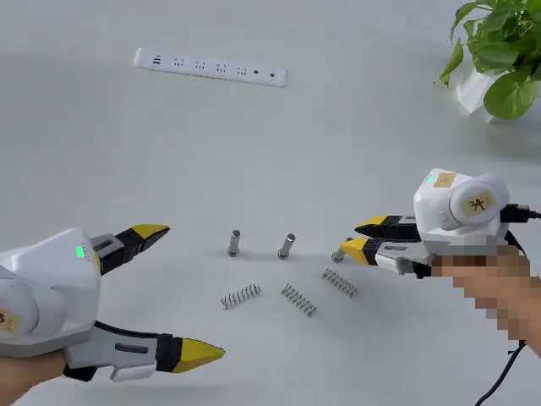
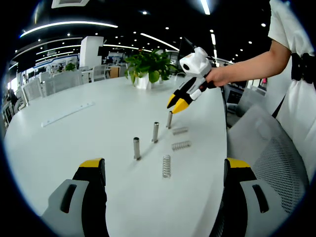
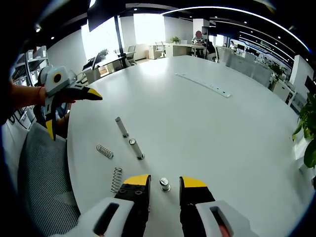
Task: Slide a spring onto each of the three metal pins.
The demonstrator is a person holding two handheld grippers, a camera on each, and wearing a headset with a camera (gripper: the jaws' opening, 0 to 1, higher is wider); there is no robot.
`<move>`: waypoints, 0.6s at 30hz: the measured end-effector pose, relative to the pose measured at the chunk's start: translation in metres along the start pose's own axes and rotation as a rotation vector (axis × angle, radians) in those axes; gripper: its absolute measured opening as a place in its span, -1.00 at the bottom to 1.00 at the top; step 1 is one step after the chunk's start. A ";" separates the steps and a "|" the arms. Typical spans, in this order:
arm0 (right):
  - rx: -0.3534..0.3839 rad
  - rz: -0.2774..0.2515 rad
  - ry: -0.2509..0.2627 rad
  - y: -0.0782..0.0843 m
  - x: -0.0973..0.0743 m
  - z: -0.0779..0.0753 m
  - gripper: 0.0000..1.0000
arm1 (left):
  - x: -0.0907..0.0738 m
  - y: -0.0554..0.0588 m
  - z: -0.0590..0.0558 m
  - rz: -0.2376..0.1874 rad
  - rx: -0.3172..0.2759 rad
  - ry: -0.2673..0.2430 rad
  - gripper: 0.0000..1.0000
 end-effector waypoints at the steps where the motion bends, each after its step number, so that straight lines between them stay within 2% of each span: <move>1: 0.001 -0.002 0.000 0.000 -0.001 0.000 -0.55 | 0.000 0.000 0.000 0.001 0.000 0.000 0.98; 18: 0.019 -0.067 -0.023 0.004 -0.020 -0.004 -0.06 | 0.001 -0.003 0.001 0.010 0.003 0.005 0.97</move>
Point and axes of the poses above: the centre of the closed fingertips' face, and the gripper's own axes: x roughly forward along the fingers, z roughly to its left, y roughly out of its underside, the point moved 8 cm from there along -x, roughly backward along the fingers, and after that the axes turned 15 degrees about y, right-handed, at the moved point
